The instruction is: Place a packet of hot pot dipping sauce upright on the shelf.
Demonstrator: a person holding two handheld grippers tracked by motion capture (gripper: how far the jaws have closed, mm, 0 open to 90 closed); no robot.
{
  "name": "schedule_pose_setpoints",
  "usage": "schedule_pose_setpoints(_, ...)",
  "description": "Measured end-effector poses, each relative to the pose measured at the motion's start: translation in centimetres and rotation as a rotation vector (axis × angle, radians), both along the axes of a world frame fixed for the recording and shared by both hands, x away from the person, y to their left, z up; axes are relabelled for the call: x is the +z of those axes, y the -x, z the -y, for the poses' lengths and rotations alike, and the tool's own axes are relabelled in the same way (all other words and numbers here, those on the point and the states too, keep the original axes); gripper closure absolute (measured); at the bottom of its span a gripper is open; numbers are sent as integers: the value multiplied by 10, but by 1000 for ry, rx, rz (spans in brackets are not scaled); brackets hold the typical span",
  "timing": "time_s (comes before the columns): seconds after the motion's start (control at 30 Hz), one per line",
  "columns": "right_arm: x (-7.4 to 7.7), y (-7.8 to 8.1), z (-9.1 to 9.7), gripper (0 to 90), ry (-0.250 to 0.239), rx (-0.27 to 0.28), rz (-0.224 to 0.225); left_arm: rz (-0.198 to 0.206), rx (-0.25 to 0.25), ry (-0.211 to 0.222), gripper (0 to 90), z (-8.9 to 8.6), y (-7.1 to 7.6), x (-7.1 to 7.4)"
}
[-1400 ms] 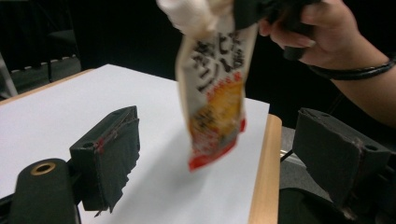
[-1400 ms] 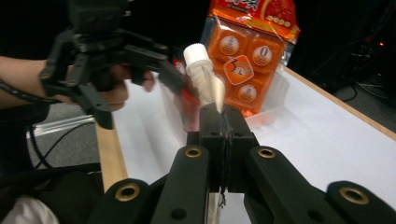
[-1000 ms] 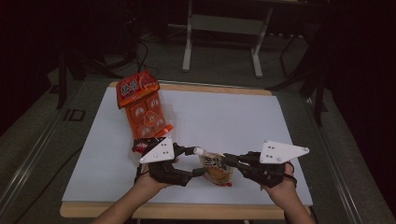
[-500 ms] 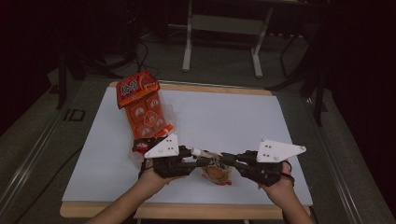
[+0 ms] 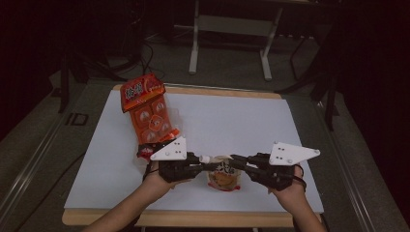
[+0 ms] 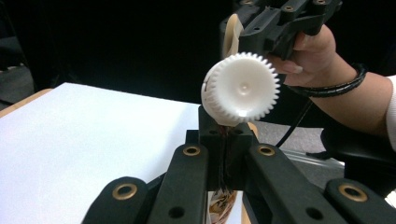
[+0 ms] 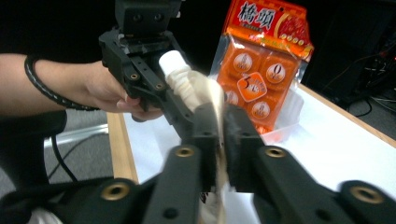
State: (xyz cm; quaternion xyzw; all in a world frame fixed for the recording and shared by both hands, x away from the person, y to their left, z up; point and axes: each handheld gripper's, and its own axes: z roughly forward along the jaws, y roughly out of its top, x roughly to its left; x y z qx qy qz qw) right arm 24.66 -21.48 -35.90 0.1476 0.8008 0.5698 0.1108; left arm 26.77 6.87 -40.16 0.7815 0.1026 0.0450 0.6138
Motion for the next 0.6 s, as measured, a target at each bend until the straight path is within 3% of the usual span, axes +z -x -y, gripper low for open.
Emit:
schedule_pose_setpoints(0.13,1,0,4,702,-17,-19,12,21,13,-22,895,-1,-2,7)
schedule_pose_setpoints(0.37,-1,-2,20,413,-59,-110,21,46,48,-14,895,-14,-13,17)
schedule_pose_setpoints(0.4,-1,-2,20,413,-59,-110,21,46,48,-14,895,-14,-13,17)
schedule_pose_setpoints(0.43,-5,-5,27,287,-88,-117,-9,55,60,-10,895,-19,-17,20)
schedule_pose_setpoints(0.6,-13,-11,38,158,-119,-126,-65,93,106,-27,894,-31,-28,27)
